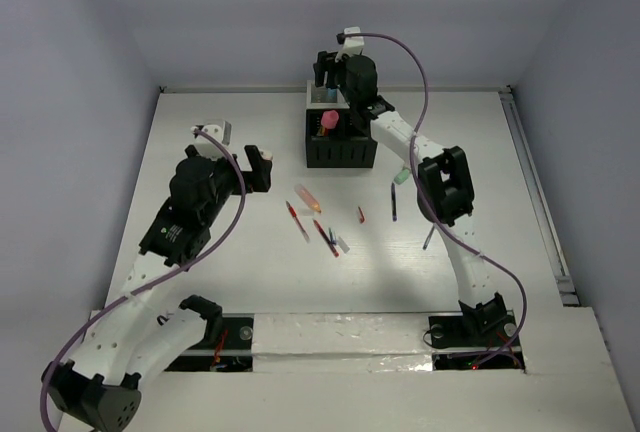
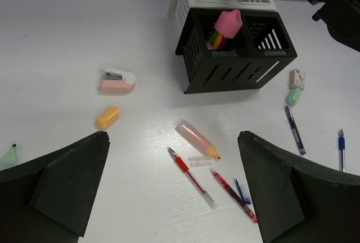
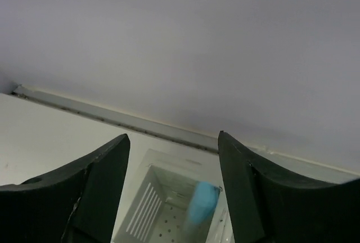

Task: Sort the stationery into containers
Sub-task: Place the pen in the storage box, then pick up the pen from the center of the board.

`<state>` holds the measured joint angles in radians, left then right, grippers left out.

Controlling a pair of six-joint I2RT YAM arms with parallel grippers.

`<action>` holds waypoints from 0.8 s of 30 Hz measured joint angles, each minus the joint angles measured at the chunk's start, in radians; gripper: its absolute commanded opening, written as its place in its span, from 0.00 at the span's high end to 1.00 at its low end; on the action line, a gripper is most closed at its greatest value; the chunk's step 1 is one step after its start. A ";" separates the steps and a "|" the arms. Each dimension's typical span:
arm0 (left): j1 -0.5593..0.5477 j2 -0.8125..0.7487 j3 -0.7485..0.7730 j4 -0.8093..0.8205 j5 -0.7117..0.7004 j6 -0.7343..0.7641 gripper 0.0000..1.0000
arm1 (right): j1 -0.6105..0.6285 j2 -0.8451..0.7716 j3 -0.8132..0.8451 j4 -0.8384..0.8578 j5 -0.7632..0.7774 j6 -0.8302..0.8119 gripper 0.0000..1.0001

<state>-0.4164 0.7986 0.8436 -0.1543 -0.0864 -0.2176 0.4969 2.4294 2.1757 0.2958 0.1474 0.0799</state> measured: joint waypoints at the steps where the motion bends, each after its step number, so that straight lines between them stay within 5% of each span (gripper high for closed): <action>1: 0.005 0.002 0.000 0.000 0.005 0.000 0.01 | 0.000 0.000 0.000 0.000 -0.002 -0.002 0.24; 6: 0.035 0.004 -0.002 0.002 0.039 -0.002 0.01 | 0.000 -0.040 -0.041 -0.032 -0.030 -0.006 0.25; 12: 0.065 0.004 -0.002 0.016 0.092 -0.010 0.01 | 0.000 -0.312 -0.330 -0.089 -0.124 0.033 0.51; 18: 0.078 -0.014 -0.015 0.034 0.145 -0.020 0.01 | 0.037 -0.684 -0.633 -0.129 -0.217 0.084 0.55; 24: 0.078 -0.025 -0.019 0.044 0.192 -0.030 0.01 | 0.169 -0.834 -0.801 -0.242 -0.268 0.088 0.54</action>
<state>-0.3382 0.7738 0.8246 -0.1104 0.1055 -0.2474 0.6659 1.5955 1.3743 0.0540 -0.1207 0.1680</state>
